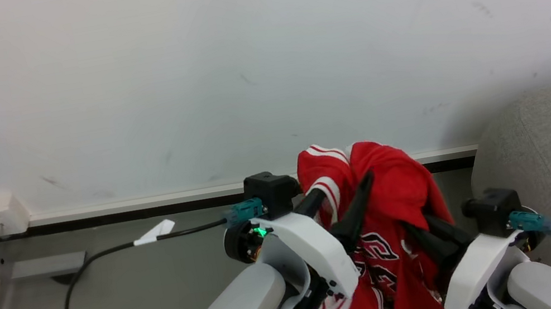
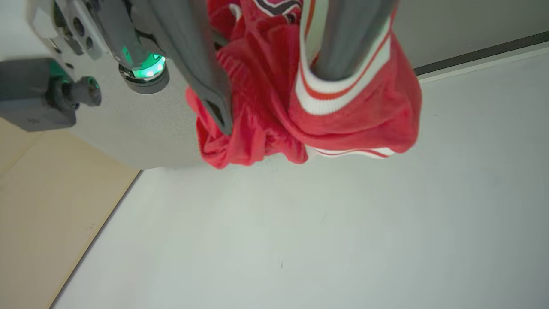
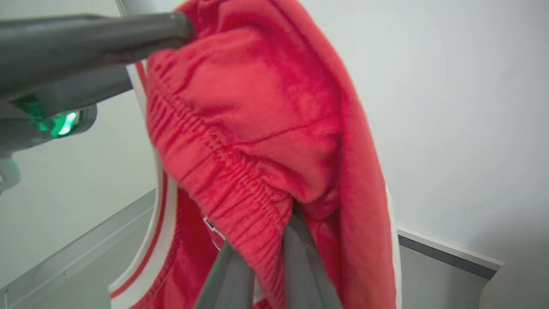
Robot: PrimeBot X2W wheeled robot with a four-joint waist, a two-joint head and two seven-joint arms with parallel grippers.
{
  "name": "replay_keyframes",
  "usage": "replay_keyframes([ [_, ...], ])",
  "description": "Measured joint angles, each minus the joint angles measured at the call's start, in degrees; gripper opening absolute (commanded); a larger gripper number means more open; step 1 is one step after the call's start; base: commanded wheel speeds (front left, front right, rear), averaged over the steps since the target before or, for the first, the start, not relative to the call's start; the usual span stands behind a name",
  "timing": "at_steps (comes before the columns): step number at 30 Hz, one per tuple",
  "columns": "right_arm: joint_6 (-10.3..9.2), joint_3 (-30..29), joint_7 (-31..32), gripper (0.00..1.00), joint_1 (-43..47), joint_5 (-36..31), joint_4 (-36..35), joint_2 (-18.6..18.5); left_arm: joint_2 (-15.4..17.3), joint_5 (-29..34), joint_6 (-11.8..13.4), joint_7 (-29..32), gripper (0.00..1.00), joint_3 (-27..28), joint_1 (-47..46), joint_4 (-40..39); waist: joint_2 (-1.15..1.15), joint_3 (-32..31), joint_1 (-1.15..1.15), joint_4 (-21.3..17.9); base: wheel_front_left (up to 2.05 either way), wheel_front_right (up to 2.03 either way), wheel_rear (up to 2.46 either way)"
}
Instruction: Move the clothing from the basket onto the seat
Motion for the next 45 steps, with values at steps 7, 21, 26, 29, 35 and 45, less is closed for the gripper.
replay_keyframes([
  [7,0.0,-5.4,0.0,0.0,2.8,-1.9,-1.7,-3.2,0.7,-0.4,0.1,-0.6,1.0,-0.3,2.1,0.8,0.0,-0.3,0.0,-0.7,0.0,0.0,0.0],
  [21,0.0,-17.9,0.0,0.0,5.8,-8.0,-7.9,-8.1,3.5,-0.6,0.5,-1.3,1.0,-1.1,5.5,-2.3,0.0,0.1,0.0,-5.2,0.0,0.0,0.0],
  [26,0.0,-22.2,0.0,0.0,6.5,-10.5,-10.8,-10.2,4.5,0.4,1.0,-2.3,1.0,-1.6,5.7,-3.7,0.0,0.7,0.0,-7.5,0.0,0.0,0.0],
  [29,0.0,-24.5,0.0,0.0,6.8,-11.9,-13.2,-11.4,5.1,2.0,1.3,-3.7,1.0,-2.2,5.5,-4.7,0.0,0.9,0.0,-9.0,0.0,0.0,0.0],
  [35,0.0,-26.8,0.0,0.0,7.0,-14.1,-17.4,-13.8,5.9,4.4,1.9,-5.0,1.0,-3.0,5.4,-6.5,0.0,1.3,0.0,-12.6,0.0,0.0,0.0],
  [45,0.0,-29.1,1.6,0.0,7.5,-15.0,-22.7,-14.9,6.6,6.7,2.5,-6.0,1.0,-3.6,4.8,-8.1,0.0,2.3,0.0,-20.6,0.0,0.0,0.0],
])
